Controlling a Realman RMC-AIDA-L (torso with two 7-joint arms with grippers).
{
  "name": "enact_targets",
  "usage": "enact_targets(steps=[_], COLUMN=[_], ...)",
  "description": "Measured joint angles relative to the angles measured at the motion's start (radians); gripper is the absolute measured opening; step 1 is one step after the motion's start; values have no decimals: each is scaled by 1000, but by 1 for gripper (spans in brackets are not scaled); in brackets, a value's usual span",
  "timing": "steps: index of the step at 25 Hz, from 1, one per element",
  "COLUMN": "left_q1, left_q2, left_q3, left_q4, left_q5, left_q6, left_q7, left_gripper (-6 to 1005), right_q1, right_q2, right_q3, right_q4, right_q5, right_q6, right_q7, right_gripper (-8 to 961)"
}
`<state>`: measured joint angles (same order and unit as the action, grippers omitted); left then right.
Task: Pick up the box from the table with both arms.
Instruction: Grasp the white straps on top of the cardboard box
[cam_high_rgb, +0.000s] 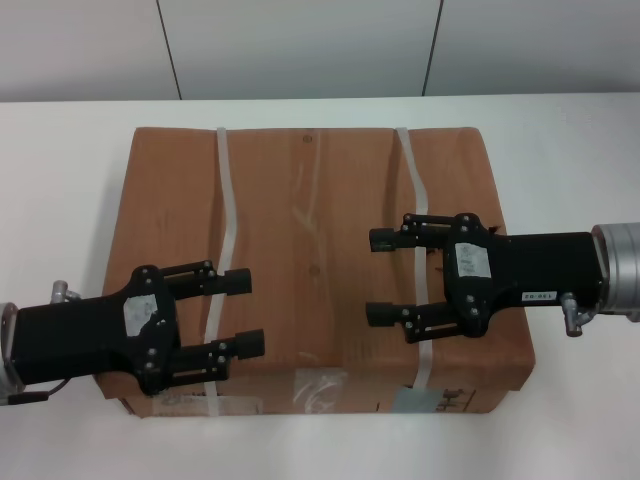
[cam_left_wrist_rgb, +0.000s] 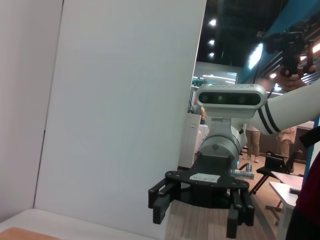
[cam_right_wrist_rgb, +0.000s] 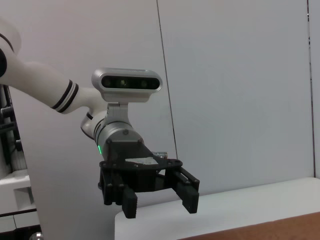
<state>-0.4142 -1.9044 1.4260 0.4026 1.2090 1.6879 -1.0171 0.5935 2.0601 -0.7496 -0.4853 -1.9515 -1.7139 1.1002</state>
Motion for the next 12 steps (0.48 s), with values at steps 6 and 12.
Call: enact_targets(steps=[6,12], left_q1=[0,0], left_q2=[-1,-1], left_q3=[0,1], left_q4=[-1,1], left_q5=[0,0], left_q6=[-4,-13], left_q7=[0,-1], left_gripper=[684,682], right_q1=[-1,-2], right_q2=[0,0], right_q3=[0,2], right_q4=[-1,-1], right_q5=[1,1], right_q6=[11,13], right_q7=[3,3], right_gripper=[854,853])
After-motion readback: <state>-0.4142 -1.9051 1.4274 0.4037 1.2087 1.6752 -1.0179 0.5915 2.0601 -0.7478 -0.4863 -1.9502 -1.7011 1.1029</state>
